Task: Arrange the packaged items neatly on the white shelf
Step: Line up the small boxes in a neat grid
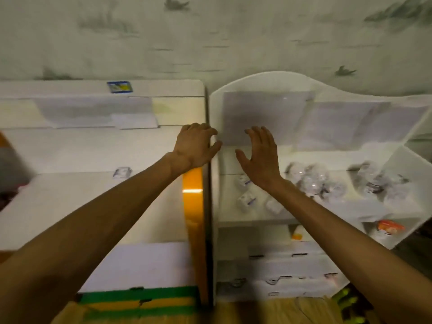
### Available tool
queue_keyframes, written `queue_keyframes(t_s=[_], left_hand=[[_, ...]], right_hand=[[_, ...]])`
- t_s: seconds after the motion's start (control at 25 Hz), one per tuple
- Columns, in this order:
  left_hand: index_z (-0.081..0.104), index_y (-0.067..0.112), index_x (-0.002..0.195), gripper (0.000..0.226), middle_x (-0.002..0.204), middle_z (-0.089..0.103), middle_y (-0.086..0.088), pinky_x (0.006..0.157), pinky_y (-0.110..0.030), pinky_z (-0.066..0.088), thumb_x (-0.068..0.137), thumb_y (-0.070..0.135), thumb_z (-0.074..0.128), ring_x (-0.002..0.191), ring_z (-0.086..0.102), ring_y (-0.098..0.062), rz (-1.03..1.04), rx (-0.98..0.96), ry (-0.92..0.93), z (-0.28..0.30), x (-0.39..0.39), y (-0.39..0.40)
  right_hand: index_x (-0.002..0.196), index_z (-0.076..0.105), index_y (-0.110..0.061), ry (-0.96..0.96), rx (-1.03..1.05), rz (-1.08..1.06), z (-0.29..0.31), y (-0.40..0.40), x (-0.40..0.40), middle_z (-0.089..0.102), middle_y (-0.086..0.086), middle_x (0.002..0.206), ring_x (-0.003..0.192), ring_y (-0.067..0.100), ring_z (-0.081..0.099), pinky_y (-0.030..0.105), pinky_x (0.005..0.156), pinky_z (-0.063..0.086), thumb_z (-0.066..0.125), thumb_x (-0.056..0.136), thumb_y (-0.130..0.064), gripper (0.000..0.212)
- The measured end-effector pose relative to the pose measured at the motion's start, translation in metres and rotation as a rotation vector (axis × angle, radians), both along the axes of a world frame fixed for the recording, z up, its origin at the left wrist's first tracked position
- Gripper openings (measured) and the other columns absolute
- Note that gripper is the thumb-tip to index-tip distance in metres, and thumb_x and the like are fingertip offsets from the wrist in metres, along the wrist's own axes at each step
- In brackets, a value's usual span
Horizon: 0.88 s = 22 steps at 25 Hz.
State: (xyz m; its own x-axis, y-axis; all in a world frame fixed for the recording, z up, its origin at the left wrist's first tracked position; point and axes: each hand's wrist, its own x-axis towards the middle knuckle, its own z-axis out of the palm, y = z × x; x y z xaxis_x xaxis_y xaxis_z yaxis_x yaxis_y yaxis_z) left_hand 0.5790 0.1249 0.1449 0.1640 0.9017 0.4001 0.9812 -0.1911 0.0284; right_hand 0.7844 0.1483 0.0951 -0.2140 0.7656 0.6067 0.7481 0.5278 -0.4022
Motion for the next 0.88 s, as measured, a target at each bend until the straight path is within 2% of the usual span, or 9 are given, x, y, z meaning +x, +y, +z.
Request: queue_keyframes(t_s=[0.16,0.4,0.52,0.64,0.76,0.88], left_hand=[[0.060,0.019,0.133,0.048,0.125,0.066,-0.005,0.088,-0.037,0.048,0.097,0.049,0.047,0.106,0.063,-0.027,0.114,-0.019,-0.018,-0.017,-0.107,-0.075],[0.036,0.017,0.147,0.066,0.145,0.046,-0.009,0.098,-0.041,0.042,0.093,0.050,0.054,0.124,0.050,-0.030,0.389,-0.301,0.093,-0.042,-0.208,-0.130],[0.031,0.015,0.150,0.072,0.151,0.035,-0.012,0.105,-0.044,0.037,0.093,0.054,0.052,0.133,0.042,-0.033,0.485,-0.491,0.159,-0.056,-0.250,-0.130],[0.036,0.016,0.149,0.069,0.150,0.038,-0.009,0.105,-0.043,0.037,0.093,0.054,0.051,0.132,0.043,-0.032,0.489,-0.582,0.126,-0.073,-0.280,-0.117],[0.041,0.016,0.145,0.067,0.146,0.043,-0.008,0.103,-0.042,0.040,0.092,0.053,0.055,0.128,0.047,-0.030,0.480,-0.627,0.089,-0.103,-0.308,-0.093],[0.038,0.016,0.146,0.068,0.148,0.042,-0.008,0.100,-0.042,0.043,0.091,0.049,0.058,0.127,0.049,-0.029,0.448,-0.666,0.069,-0.127,-0.333,-0.062]], right_hand=[[0.135,0.055,-0.014,0.056,0.056,0.174,0.012,-0.044,-0.119,0.051,0.008,0.144,0.140,0.030,0.037,0.039,0.115,0.026,0.062,0.090,-0.036,0.051],[0.143,0.047,-0.016,-0.147,-0.210,0.316,-0.015,-0.068,-0.249,0.047,0.006,0.147,0.139,0.027,0.038,0.040,0.115,0.034,0.063,0.094,-0.039,0.057],[0.148,0.039,-0.016,-0.297,-0.460,0.272,-0.064,-0.061,-0.284,0.044,0.010,0.148,0.137,0.030,0.037,0.042,0.112,0.036,0.062,0.091,-0.044,0.067],[0.151,0.030,-0.014,-0.421,-0.666,0.223,-0.109,-0.053,-0.310,0.038,0.011,0.148,0.134,0.033,0.035,0.043,0.107,0.037,0.060,0.089,-0.048,0.077],[0.151,0.028,-0.016,-0.417,-0.683,0.228,-0.134,-0.031,-0.339,0.030,0.008,0.153,0.136,0.032,0.031,0.044,0.106,0.035,0.060,0.087,-0.048,0.078],[0.150,0.031,-0.017,-0.329,-0.671,0.204,-0.148,-0.001,-0.366,0.028,0.007,0.155,0.140,0.030,0.028,0.044,0.110,0.032,0.063,0.081,-0.049,0.083]])
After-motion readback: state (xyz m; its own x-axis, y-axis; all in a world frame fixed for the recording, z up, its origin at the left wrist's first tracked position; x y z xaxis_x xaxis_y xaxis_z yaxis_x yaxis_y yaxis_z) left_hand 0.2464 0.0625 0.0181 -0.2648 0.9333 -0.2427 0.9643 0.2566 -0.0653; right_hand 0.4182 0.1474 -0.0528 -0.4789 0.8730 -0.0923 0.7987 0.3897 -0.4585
